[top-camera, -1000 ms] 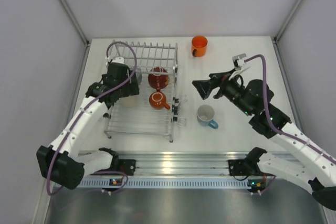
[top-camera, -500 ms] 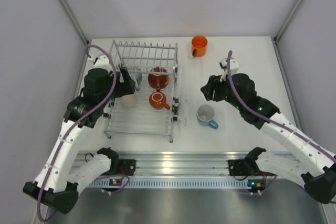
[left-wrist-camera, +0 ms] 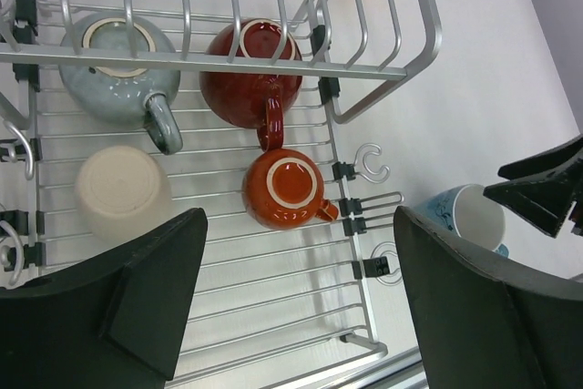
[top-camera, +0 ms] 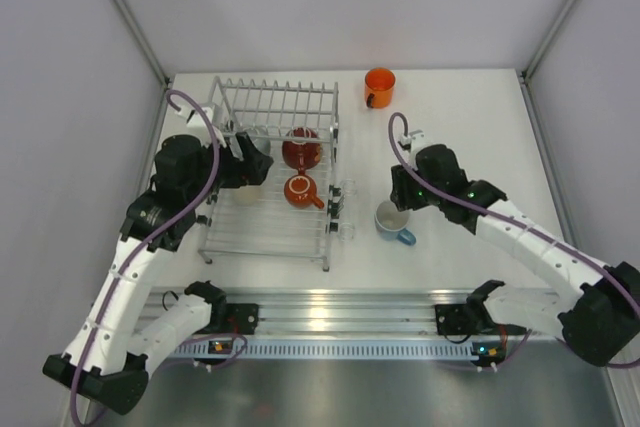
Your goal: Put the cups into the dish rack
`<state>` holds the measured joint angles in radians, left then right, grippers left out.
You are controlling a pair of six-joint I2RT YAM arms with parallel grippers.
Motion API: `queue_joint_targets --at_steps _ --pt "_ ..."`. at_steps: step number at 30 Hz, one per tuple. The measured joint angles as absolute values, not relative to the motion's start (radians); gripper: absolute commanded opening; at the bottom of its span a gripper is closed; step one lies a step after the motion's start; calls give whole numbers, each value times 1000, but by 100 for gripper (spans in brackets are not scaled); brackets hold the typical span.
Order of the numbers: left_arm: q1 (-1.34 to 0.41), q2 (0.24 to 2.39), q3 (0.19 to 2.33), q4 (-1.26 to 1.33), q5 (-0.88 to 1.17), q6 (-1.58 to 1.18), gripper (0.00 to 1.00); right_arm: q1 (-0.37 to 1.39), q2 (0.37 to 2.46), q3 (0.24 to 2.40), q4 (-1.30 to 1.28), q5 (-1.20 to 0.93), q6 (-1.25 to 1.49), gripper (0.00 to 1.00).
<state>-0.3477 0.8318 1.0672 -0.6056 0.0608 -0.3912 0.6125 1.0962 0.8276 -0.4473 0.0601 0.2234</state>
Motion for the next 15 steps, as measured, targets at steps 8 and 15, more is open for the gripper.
queue_joint_targets --at_steps 8,15 --pt "-348 832 1057 -601 83 -392 89 538 1204 798 -460 -54 165 44" --pt "-348 840 1057 -593 90 -394 89 538 1269 798 -463 -93 150 38"
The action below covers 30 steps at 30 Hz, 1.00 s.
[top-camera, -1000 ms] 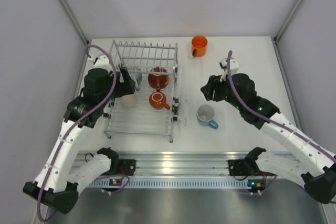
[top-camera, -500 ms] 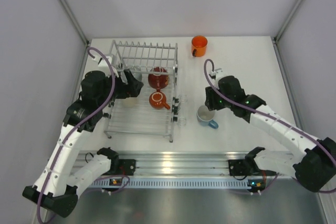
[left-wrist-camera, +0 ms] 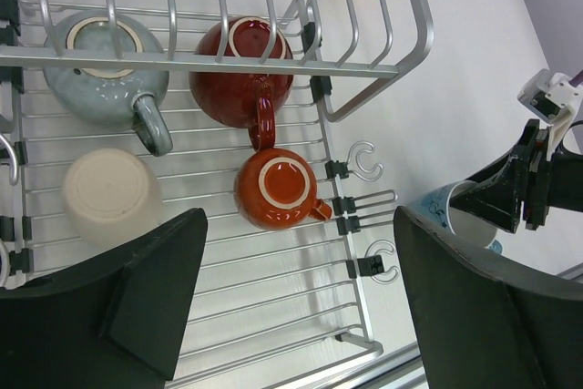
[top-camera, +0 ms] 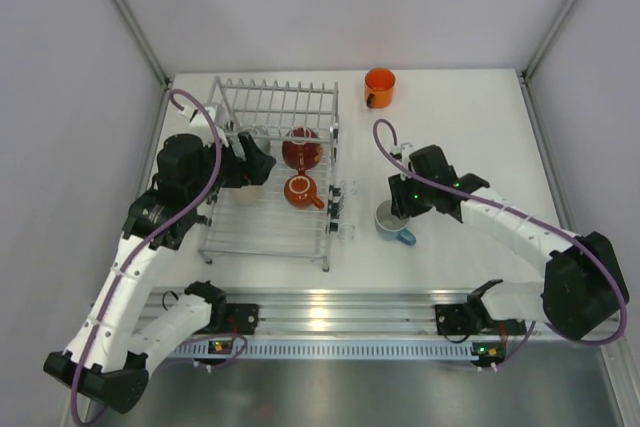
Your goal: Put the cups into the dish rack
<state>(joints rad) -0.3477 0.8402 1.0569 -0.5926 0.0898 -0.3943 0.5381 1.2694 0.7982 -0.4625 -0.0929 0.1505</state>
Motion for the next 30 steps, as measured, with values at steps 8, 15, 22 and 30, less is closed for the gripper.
queue_joint_targets --at_steps 8,15,22,30 --pt "-348 842 1057 -583 103 -399 89 553 1282 799 -440 -101 164 20" --pt "-348 841 1057 -583 125 -408 89 559 1273 798 -439 -69 188 0" --pt "-348 833 1057 -582 168 -432 89 546 1170 776 -421 -54 238 0" --pt "-348 810 1057 -537 281 -484 87 443 930 722 -382 -83 326 0"
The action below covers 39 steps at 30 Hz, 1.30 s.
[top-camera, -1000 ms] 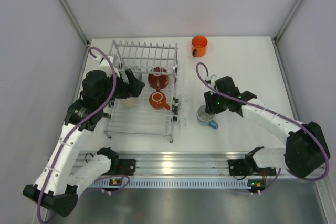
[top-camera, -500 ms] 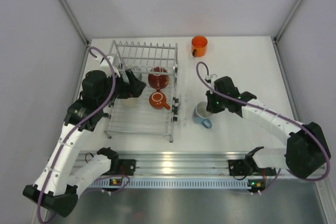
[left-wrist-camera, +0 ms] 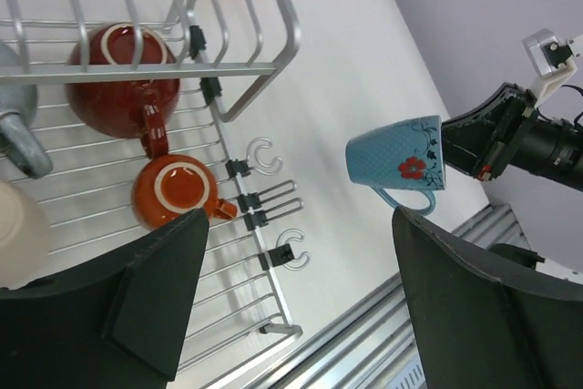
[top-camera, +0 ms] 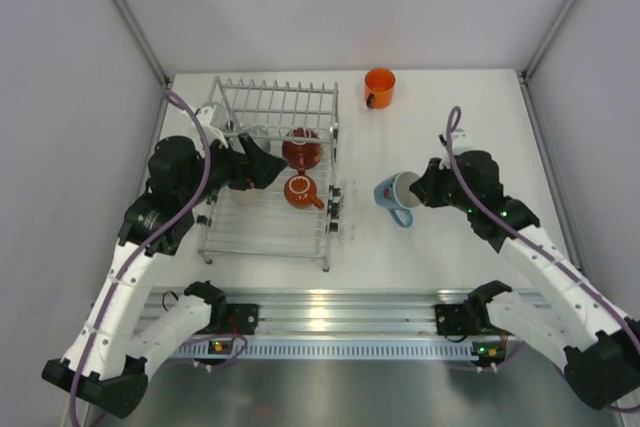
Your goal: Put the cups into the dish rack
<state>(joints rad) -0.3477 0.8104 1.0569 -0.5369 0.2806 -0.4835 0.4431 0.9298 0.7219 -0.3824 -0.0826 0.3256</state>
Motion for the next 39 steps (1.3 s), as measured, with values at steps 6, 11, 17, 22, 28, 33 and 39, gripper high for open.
queue_joint_targets --at_steps 6,11,17,22,28,33,39 --pt "-348 810 1056 -437 433 -565 86 390 717 681 -250 -181 451 0" --pt "-348 815 1050 -297 561 -661 86 390 671 681 -76 -299 587 0" --pt "-348 815 999 -149 652 -765 85 390 669 669 133 -395 751 0" --pt "-348 815 959 -41 704 -830 86 390 670 647 301 -427 875 0" --pt "-348 815 926 66 742 -889 86 423 730 643 489 -428 976 0" --pt "-348 817 906 155 767 -933 88 474 798 644 561 -421 1013 0" --pt "-348 817 901 203 782 -961 93 523 859 645 607 -419 1027 0"
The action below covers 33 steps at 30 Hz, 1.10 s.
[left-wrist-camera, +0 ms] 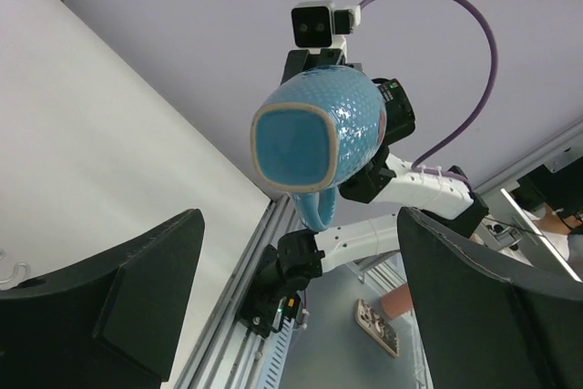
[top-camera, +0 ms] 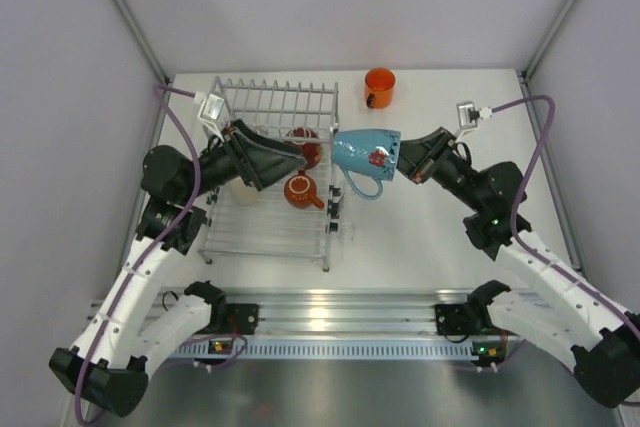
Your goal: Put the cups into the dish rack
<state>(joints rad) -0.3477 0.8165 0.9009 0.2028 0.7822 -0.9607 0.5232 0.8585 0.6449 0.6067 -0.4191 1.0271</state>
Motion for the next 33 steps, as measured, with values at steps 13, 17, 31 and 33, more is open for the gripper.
queue_joint_targets --at_steps 13,17,31,33 --pt "-364 838 825 322 804 -1032 87 643 973 728 718 -339 1029 0" --pt "-393 831 825 350 804 -1046 86 687 1006 763 742 -305 1014 0" --pt "-493 823 825 367 763 -1054 72 792 1163 827 801 -226 965 0" --pt "-499 823 825 367 757 -1055 70 803 1176 827 801 -223 958 0"
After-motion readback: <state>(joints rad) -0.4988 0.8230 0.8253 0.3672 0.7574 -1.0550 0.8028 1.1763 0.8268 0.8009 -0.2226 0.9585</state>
